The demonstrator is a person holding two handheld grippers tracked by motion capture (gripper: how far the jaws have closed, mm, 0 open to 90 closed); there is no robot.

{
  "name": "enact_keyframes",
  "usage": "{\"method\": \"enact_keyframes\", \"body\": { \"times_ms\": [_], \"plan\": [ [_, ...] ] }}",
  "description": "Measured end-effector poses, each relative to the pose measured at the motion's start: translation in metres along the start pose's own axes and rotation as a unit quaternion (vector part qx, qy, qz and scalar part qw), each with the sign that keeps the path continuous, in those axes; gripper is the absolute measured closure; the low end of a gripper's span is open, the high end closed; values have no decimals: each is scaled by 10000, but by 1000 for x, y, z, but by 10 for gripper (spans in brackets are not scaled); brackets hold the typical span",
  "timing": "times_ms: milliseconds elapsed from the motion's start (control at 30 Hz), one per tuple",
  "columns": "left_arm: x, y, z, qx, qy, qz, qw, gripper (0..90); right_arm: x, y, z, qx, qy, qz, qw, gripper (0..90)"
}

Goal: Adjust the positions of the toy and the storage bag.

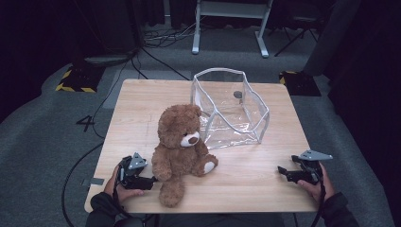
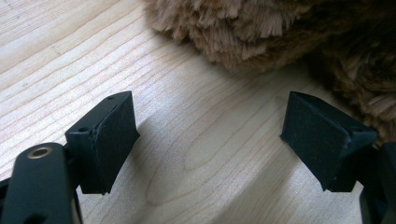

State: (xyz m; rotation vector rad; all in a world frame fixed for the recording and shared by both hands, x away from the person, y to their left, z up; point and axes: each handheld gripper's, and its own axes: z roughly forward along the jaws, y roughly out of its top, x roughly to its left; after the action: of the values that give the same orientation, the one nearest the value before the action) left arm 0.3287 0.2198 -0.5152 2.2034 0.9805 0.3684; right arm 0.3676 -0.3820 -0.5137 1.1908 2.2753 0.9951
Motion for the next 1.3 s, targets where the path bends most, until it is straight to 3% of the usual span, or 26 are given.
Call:
{"method": "enact_keyframes", "body": {
  "times_ms": [567,633,867,1000,1300],
  "plan": [
    [-2,0,-4,-19,85,-5,10000,178,0,0,0,5,9,-19,10000,156],
    [-2,3,-11,-86,202,18,9998,175,0,0,0,5,11,-20,10000,156],
    [-6,8,-23,-207,194,63,9996,166,0,0,0,5,10,-21,10000,156],
    [-6,10,-29,-267,296,86,9992,170,0,0,0,5,11,-20,10000,156],
    [-10,19,-46,-533,273,177,9980,177,0,0,0,6,11,-21,10000,156]
  ]
}}
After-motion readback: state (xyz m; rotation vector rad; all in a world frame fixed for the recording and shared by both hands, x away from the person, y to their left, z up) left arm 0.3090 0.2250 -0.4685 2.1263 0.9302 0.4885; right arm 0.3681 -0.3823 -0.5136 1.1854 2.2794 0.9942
